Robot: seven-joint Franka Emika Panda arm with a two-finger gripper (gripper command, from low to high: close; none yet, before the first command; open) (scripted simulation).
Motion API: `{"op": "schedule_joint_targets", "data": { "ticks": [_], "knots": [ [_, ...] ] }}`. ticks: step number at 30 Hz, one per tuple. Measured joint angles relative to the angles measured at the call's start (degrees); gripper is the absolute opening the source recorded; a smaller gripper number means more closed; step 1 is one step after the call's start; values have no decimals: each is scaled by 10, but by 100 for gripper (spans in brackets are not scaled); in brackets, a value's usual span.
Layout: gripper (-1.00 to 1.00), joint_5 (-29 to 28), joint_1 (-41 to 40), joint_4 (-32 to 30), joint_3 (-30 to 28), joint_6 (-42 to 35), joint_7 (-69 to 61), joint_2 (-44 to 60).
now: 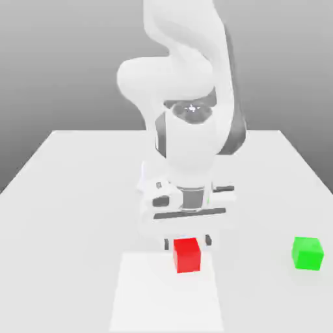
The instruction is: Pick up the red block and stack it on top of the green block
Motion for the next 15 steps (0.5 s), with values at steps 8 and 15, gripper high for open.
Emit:
{"op": "schedule_joint_targets", "data": {
  "ticks": [8, 15],
  "knots": [
    [-100, -4, 0, 1, -1, 8, 3, 10],
    [-100, 18, 2, -17, 4, -105, -13, -122]
  ]
}}
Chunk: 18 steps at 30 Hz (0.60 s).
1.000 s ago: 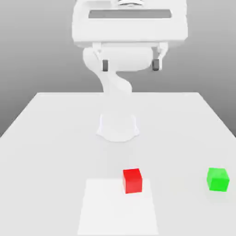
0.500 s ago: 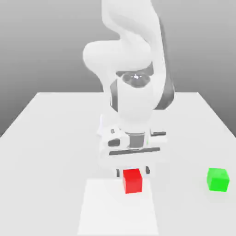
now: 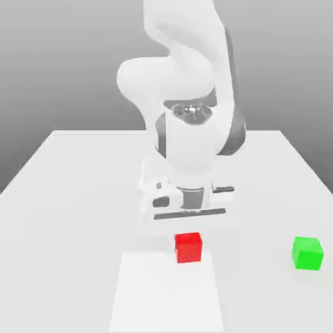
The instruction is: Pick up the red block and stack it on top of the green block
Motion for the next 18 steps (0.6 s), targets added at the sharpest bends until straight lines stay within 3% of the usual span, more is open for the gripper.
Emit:
{"op": "schedule_joint_targets", "data": {
  "ticks": [14, 18],
  "knots": [
    [-100, -12, 227, 169, 133, -129, 288, 41],
    [-100, -49, 243, 185, 122, -81, 335, 106]
  ]
}}
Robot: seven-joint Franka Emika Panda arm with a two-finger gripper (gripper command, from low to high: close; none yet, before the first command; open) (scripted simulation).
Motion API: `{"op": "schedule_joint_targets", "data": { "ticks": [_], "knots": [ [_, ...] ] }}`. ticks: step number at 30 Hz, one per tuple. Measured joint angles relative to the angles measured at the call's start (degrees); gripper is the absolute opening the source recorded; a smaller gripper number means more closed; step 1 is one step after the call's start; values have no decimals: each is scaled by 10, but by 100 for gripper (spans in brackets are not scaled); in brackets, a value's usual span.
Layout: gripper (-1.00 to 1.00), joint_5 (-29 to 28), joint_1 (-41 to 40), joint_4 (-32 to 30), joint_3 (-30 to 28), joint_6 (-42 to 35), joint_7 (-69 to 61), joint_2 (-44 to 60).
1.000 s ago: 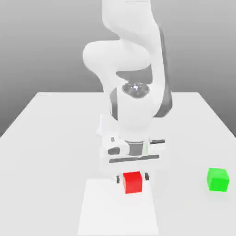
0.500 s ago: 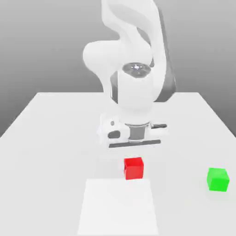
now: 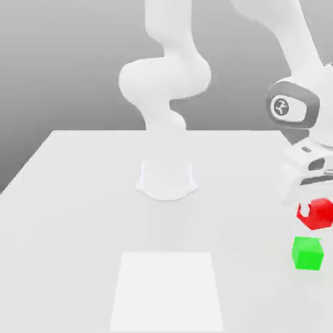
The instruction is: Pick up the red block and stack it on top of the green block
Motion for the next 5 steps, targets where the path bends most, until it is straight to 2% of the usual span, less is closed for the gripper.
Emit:
{"op": "schedule_joint_targets", "data": {
  "ticks": [1, 2, 5],
  "knots": [
    [-100, -12, 5, 1, -7, 18, 9, 20],
    [100, -24, 10, 2, -14, 35, 18, 39],
    [100, -24, 10, 2, -14, 35, 18, 39]
  ]
}}
